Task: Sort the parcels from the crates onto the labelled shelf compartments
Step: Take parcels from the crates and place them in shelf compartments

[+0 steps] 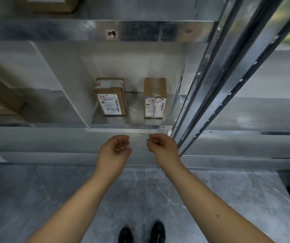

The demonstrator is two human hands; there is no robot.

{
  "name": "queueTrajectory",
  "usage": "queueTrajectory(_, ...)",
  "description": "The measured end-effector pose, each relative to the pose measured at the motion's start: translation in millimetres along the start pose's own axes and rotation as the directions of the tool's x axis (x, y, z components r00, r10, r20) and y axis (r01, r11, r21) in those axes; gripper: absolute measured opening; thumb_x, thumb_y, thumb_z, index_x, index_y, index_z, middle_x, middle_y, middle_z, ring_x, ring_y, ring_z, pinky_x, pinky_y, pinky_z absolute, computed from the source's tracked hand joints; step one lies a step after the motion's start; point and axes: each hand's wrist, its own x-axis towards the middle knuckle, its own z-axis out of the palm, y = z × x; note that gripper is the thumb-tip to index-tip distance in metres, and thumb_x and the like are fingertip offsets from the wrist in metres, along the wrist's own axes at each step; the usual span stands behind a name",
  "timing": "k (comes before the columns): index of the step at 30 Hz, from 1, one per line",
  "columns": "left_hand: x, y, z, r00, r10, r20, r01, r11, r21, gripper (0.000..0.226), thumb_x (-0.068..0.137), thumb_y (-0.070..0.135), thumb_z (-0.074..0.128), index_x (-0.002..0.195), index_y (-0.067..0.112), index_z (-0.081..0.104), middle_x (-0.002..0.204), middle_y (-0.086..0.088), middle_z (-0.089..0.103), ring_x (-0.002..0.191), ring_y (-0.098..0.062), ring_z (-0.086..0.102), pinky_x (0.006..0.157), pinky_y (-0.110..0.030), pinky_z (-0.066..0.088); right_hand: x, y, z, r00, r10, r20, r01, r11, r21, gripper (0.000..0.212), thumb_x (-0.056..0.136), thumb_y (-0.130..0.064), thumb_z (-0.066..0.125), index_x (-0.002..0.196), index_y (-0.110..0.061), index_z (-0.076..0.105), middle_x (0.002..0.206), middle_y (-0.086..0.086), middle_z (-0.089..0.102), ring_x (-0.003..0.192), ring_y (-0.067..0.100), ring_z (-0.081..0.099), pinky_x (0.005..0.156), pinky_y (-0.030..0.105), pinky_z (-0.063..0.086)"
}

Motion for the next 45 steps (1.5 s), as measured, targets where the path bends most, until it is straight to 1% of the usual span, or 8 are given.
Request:
queueTrajectory(4, -38, -20, -51, 0.998, -0.039, -0.050, 0.045, 0.993, 0.109, 0.037, 0.087, -0.012, 0.069, 0.099, 0.023, 0.069, 0.101, 0.005, 0.074, 0.083, 0.004, 0.070, 0.079, -0.008, 0.051, -26, 10, 22, 0.988, 0.012, 0.153, 0.009, 0.990, -0.141, 0.022, 0.088, -0.003, 0.076, 0.098, -0.023, 0.070, 0.092, 0.000, 0.072, 0.082, 0.009, 0.067, 0.079, 0.023, 0.055)
queueTrajectory(9, -72, -50, -124, 0.979, -0.068, -0.191, 0.104, 0.977, 0.184, 0.030, 0.087, -0.006, 0.074, 0.103, 0.019, 0.068, 0.100, 0.010, 0.072, 0.088, -0.002, 0.070, 0.081, -0.006, 0.050, -44, 15, 88, 0.940, 0.014, 0.341, 0.095, 0.949, -0.302, 0.019, 0.084, -0.001, 0.079, 0.093, -0.016, 0.072, 0.090, 0.004, 0.072, 0.083, 0.015, 0.066, 0.084, 0.032, 0.055)
queueTrajectory(15, -92, -76, -234, 0.942, -0.036, -0.334, 0.152, 0.933, 0.326, 0.029, 0.087, 0.013, 0.079, 0.107, 0.030, 0.068, 0.109, 0.002, 0.071, 0.097, -0.012, 0.069, 0.092, -0.026, 0.053, -66, 8, 209, 0.811, 0.026, 0.585, 0.291, 0.849, -0.441, 0.019, 0.084, -0.007, 0.081, 0.101, -0.013, 0.073, 0.097, 0.007, 0.074, 0.090, 0.020, 0.068, 0.089, 0.034, 0.055)
queueTrajectory(19, -101, -87, -318, 0.912, -0.084, -0.400, 0.218, 0.929, 0.301, 0.025, 0.090, 0.016, 0.077, 0.111, 0.027, 0.069, 0.111, 0.004, 0.067, 0.093, -0.002, 0.063, 0.086, -0.011, 0.044, -97, 0, 306, 0.716, 0.023, 0.698, 0.428, 0.775, -0.464, 0.014, 0.086, -0.007, 0.079, 0.096, -0.014, 0.071, 0.089, 0.002, 0.071, 0.082, 0.014, 0.064, 0.080, 0.027, 0.052)
queueTrajectory(25, -130, -113, -454, 0.794, -0.142, -0.591, 0.353, 0.899, 0.258, 0.027, 0.087, 0.019, 0.079, 0.114, 0.019, 0.073, 0.106, 0.000, 0.069, 0.092, -0.011, 0.065, 0.086, -0.017, 0.044, -147, 7, 468, 0.522, 0.035, 0.852, 0.661, 0.615, -0.430, 0.023, 0.083, -0.010, 0.076, 0.087, -0.028, 0.062, 0.085, -0.002, 0.070, 0.080, 0.015, 0.065, 0.078, 0.026, 0.052)
queueTrajectory(33, -178, -146, -591, 0.576, -0.252, -0.777, 0.448, 0.893, 0.042, 0.026, 0.088, 0.021, 0.079, 0.113, 0.021, 0.073, 0.099, 0.004, 0.070, 0.091, -0.012, 0.066, 0.087, -0.024, 0.050, -220, 17, 643, 0.302, 0.080, 0.950, 0.747, 0.600, -0.288, 0.022, 0.080, -0.013, 0.078, 0.083, -0.029, 0.064, 0.078, -0.010, 0.068, 0.073, 0.008, 0.064, 0.080, 0.027, 0.055)
queueTrajectory(39, -185, -167, -689, 0.422, -0.321, -0.848, 0.491, 0.867, -0.084, 0.021, 0.088, 0.028, 0.077, 0.106, 0.028, 0.067, 0.095, 0.010, 0.067, 0.087, -0.009, 0.064, 0.081, -0.024, 0.048, -254, 16, 755, 0.181, 0.141, 0.973, 0.752, 0.619, -0.229, 0.023, 0.085, -0.016, 0.077, 0.103, -0.024, 0.064, 0.079, -0.009, 0.065, 0.070, 0.007, 0.060, 0.073, 0.028, 0.052)
queueTrajectory(45, -154, -190, -799, 0.271, -0.391, -0.880, 0.518, 0.829, -0.209, 0.020, 0.090, 0.031, 0.075, 0.108, 0.027, 0.067, 0.094, 0.010, 0.065, 0.084, -0.012, 0.065, 0.078, -0.027, 0.051, -263, 17, 896, 0.093, 0.172, 0.981, 0.734, 0.653, -0.184, 0.019, 0.085, -0.015, 0.076, 0.093, -0.026, 0.063, 0.086, -0.005, 0.066, 0.076, 0.011, 0.061, 0.072, 0.026, 0.051)
